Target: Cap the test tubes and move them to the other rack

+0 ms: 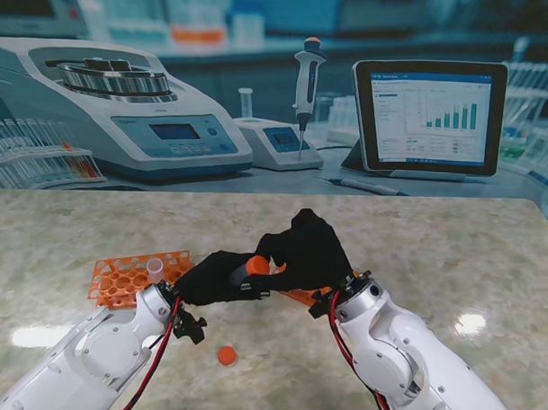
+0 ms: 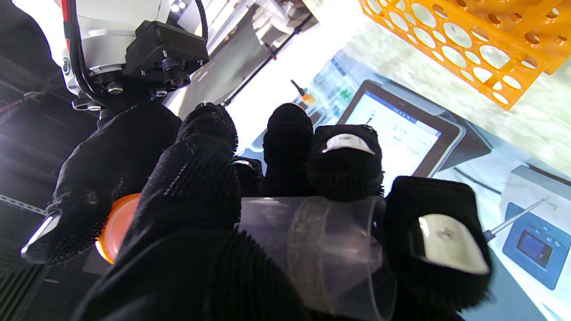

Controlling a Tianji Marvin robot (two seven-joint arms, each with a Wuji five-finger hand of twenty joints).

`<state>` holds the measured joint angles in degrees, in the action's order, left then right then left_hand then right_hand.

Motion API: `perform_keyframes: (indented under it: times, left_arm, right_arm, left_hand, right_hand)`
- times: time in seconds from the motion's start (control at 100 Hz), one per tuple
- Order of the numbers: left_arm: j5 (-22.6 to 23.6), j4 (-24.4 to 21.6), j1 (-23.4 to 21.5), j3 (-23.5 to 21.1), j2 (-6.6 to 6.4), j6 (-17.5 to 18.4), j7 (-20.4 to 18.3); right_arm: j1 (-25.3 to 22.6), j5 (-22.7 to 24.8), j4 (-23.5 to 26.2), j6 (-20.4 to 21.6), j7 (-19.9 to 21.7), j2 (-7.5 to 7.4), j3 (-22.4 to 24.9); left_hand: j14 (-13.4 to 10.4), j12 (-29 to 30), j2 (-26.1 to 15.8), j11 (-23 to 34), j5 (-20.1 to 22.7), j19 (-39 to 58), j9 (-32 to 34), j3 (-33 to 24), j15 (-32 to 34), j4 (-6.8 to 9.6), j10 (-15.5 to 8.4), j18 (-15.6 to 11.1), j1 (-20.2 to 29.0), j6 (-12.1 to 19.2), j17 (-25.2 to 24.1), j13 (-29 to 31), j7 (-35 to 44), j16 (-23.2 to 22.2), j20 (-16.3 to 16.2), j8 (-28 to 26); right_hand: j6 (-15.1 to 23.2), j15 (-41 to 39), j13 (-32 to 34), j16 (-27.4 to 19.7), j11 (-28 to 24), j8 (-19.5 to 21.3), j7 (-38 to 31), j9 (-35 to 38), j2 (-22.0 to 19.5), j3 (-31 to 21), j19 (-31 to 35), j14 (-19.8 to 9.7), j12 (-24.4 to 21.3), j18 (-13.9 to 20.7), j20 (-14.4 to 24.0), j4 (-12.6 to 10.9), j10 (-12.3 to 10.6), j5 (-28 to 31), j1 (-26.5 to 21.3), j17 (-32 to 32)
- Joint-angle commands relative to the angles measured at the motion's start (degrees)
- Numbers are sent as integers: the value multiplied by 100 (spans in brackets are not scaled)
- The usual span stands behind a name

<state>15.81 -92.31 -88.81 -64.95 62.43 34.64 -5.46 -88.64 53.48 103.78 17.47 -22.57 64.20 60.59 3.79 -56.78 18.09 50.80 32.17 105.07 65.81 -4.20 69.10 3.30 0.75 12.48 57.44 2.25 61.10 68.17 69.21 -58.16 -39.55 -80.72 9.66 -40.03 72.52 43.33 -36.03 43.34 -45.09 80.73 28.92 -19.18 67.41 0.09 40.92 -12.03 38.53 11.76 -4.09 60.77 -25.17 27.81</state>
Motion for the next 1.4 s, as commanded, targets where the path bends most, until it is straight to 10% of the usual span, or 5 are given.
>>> perform_keyframes:
  times: [0.0, 0.3, 0.83, 1.39]
  left_arm:
    - [11, -25, 2, 23, 6, -4, -31]
    - [17, -22, 7, 27, 4, -2, -35]
    - [31, -27, 0, 20, 1, -2, -39]
    - [50, -37, -12, 5, 0, 11, -31]
  right_arm:
    - [6, -10, 5, -61, 28, 31, -44]
    - [72, -90, 3, -202, 153, 36, -84]
    - [218, -184, -26, -498, 379, 36, -182]
    - [376, -416, -145, -888, 532, 74, -270]
  left_hand:
    - [-170, -116, -355, 113, -17, 1105, 64, -67, 206, -19, -215, -681, 109, 241, 126, 307, 128, -84, 82, -164]
    - [-170, -117, -344, 113, -17, 1110, 67, -68, 206, -19, -221, -680, 110, 248, 126, 307, 126, -84, 84, -162]
    - [-170, -117, -351, 107, -19, 1110, 67, -71, 206, -18, -223, -683, 104, 251, 126, 307, 123, -84, 88, -159]
    - [-170, -119, -349, 105, -20, 1110, 67, -73, 206, -19, -223, -680, 100, 254, 126, 305, 124, -84, 93, -159]
  right_hand:
    - [1092, -211, 228, 44, -200, 159, -296, 197, -705, -819, 160, -137, 84, 112, 29, -403, -168, 698, -260, 24]
    - [1174, -524, 257, 91, -619, 735, -308, 226, -848, -929, 239, -114, 96, 118, 8, -491, -160, 1028, 97, 96]
    - [1464, -1541, 284, -54, -1837, 568, -1571, 251, -704, -1647, 436, -132, -105, 162, -113, -399, -221, 1325, 1432, 343]
    - [1254, -1205, 247, -156, -1363, 393, -1035, 221, -1386, -1642, 413, -26, -256, 114, -74, -377, -126, 1226, 2461, 184]
